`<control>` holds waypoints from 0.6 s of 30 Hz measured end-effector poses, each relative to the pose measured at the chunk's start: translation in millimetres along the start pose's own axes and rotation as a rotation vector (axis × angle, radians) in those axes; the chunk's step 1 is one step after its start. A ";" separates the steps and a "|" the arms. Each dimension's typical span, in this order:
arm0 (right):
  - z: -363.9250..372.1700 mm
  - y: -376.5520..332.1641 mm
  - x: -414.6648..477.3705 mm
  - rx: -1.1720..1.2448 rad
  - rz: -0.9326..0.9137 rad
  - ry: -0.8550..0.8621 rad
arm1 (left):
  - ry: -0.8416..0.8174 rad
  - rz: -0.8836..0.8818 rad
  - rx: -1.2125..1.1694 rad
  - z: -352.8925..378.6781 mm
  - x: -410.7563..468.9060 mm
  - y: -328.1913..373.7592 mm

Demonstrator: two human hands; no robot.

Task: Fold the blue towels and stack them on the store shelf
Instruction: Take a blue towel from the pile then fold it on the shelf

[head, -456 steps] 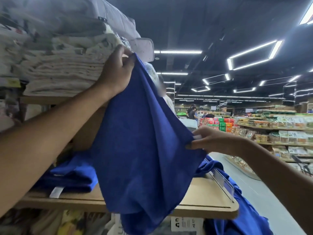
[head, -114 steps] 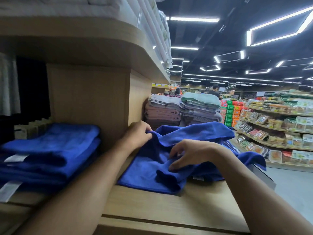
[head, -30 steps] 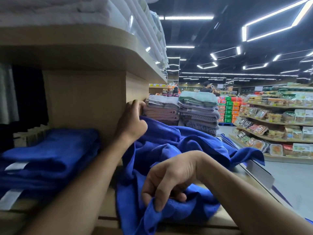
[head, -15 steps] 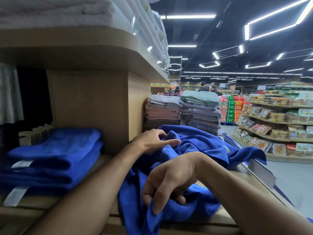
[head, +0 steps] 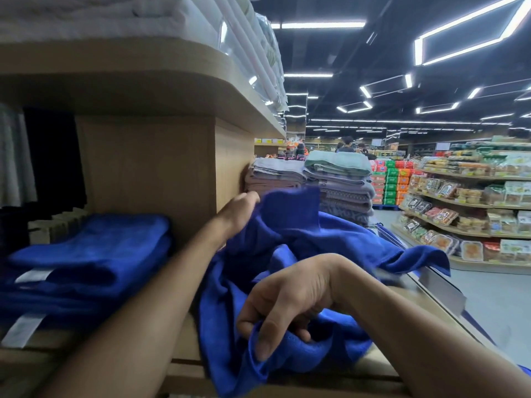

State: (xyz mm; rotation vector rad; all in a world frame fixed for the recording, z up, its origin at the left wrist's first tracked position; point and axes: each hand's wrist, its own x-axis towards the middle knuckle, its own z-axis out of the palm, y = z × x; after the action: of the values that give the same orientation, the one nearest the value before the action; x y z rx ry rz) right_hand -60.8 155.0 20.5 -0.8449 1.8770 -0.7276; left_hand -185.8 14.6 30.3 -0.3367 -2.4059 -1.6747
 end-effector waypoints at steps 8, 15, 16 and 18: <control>-2.6 3.2 -2.7 0.047 -0.082 0.053 | -0.108 0.382 0.400 27.6 0.1 -18.6; -22.9 11.2 -22.3 0.430 -0.440 0.331 | -0.267 0.055 0.482 24.9 3.5 -13.2; -28.9 12.9 -25.7 0.480 -0.494 0.396 | -0.243 0.005 0.336 22.3 2.1 -12.9; -42.5 17.4 -29.6 0.594 -0.561 0.487 | -0.194 0.012 0.048 16.6 -0.2 -13.2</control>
State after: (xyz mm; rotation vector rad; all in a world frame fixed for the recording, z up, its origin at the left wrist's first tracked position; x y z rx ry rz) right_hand -93.6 194.5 38.9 -0.8450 1.6593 -1.8685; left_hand -189.8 25.7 12.7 -0.5275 -2.5699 -1.6447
